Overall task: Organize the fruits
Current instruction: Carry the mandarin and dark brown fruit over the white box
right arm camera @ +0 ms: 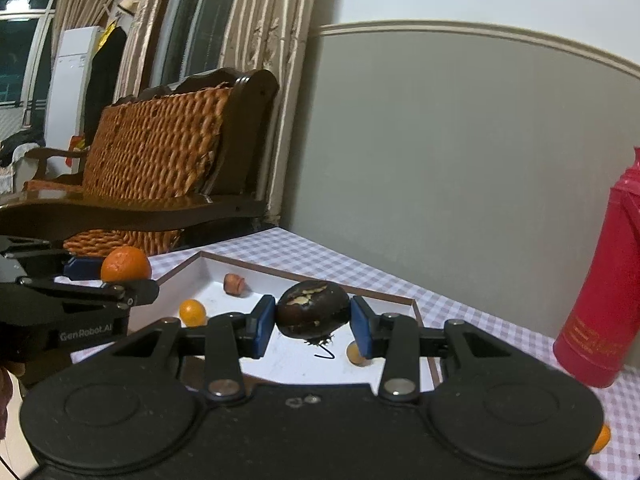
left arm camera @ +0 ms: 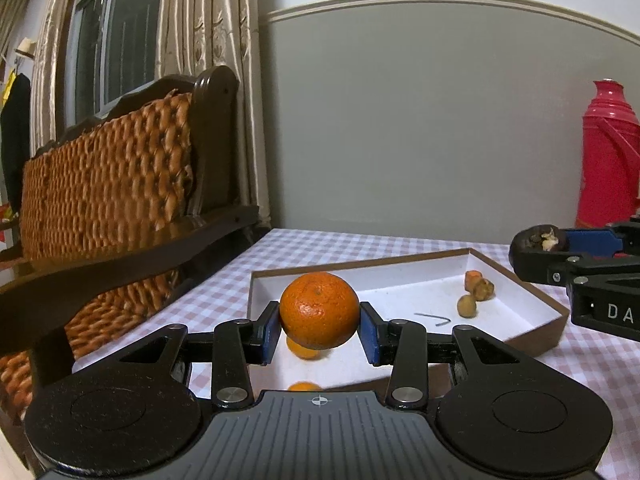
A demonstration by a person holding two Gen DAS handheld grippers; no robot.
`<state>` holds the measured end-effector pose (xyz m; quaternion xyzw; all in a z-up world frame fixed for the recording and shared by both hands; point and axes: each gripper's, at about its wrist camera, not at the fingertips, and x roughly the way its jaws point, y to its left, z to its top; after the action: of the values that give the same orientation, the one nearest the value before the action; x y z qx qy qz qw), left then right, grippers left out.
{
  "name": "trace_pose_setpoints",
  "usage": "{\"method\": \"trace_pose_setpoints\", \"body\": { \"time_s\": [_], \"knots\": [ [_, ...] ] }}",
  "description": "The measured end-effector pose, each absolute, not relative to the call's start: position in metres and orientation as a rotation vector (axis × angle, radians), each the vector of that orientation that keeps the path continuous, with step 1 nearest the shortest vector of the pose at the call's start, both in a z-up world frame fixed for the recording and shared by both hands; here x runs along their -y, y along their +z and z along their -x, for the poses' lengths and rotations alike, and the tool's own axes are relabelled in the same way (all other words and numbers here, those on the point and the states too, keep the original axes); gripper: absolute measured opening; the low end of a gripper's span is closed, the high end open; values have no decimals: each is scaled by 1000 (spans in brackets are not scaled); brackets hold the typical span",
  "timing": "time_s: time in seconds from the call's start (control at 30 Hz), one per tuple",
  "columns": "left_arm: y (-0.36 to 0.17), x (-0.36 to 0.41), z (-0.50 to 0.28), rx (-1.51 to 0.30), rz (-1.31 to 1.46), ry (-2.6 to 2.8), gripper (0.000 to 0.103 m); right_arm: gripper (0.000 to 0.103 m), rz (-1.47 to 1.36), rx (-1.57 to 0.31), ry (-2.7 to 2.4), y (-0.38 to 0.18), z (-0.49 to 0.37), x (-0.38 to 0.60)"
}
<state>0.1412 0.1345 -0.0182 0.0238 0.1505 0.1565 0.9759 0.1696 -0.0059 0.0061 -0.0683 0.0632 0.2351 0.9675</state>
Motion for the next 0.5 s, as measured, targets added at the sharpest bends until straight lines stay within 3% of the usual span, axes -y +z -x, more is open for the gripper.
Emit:
{"method": "trace_pose_setpoints", "body": {
  "time_s": [0.5],
  "knots": [
    [-18, -142, -187, -310, -28, 304, 41, 32, 101, -162, 447, 5, -215, 12]
  ]
}}
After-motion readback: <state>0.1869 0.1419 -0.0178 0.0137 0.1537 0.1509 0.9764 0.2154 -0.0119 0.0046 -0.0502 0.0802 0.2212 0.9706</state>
